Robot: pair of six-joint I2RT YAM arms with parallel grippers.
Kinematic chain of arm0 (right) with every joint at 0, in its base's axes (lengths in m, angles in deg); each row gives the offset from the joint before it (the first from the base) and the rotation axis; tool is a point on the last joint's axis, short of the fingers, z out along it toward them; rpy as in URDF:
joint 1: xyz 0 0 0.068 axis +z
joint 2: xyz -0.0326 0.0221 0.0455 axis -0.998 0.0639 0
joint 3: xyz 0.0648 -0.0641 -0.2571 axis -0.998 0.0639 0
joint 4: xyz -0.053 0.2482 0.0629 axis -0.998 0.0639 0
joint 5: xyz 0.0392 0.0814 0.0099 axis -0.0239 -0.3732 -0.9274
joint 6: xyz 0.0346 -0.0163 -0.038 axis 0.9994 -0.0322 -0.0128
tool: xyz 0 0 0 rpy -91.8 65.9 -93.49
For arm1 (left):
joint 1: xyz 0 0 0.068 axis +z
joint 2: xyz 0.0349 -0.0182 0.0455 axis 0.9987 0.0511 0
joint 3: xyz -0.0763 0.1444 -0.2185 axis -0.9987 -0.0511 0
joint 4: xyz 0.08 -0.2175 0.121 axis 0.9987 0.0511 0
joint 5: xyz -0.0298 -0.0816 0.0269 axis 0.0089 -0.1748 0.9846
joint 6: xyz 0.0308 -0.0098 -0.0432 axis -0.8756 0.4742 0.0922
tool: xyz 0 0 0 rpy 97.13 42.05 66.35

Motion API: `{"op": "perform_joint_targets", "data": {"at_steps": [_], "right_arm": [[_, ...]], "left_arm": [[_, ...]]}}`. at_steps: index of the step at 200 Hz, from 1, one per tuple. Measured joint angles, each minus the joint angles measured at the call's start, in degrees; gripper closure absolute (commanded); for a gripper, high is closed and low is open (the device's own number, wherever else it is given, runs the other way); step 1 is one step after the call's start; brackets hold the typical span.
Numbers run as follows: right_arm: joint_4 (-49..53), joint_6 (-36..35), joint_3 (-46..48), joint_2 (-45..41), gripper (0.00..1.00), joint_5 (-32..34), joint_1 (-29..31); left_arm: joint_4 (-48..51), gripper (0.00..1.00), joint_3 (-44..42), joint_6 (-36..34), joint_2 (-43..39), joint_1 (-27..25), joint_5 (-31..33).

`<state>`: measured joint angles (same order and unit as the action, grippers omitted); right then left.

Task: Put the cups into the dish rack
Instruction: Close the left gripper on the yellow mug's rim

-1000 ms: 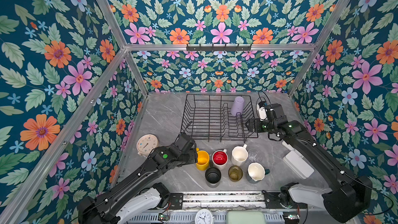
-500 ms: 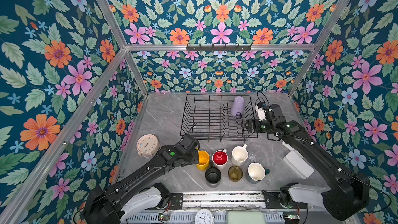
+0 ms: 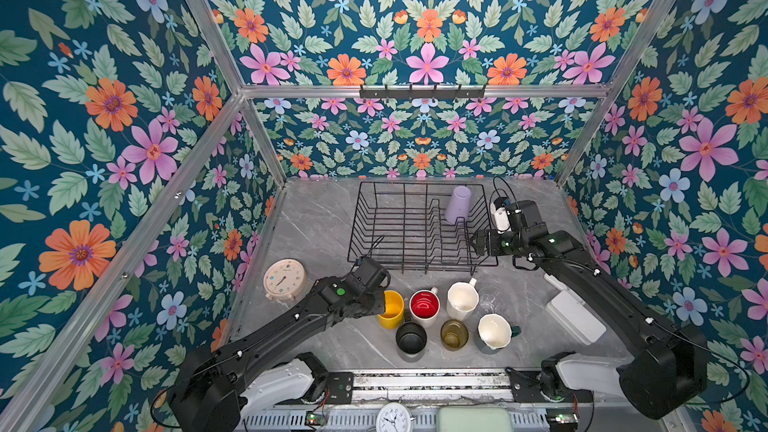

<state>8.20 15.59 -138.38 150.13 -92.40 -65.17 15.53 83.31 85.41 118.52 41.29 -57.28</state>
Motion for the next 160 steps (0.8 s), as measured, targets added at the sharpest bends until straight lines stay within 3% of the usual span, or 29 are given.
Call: {"op": "perform_joint_targets", "data": {"at_steps": [98,160], "right_arm": [[-1.1,-0.1,0.1,0.9,0.01,-0.7,0.0],[-1.6,-0.2,0.4,1.2,0.01,-1.0,0.0]], "left_arm": [[-1.6,0.64,0.0,0.0,2.1,-0.1,0.6],[-2.5,0.77,-0.2,0.0,3.9,-0.1,0.5]]}}
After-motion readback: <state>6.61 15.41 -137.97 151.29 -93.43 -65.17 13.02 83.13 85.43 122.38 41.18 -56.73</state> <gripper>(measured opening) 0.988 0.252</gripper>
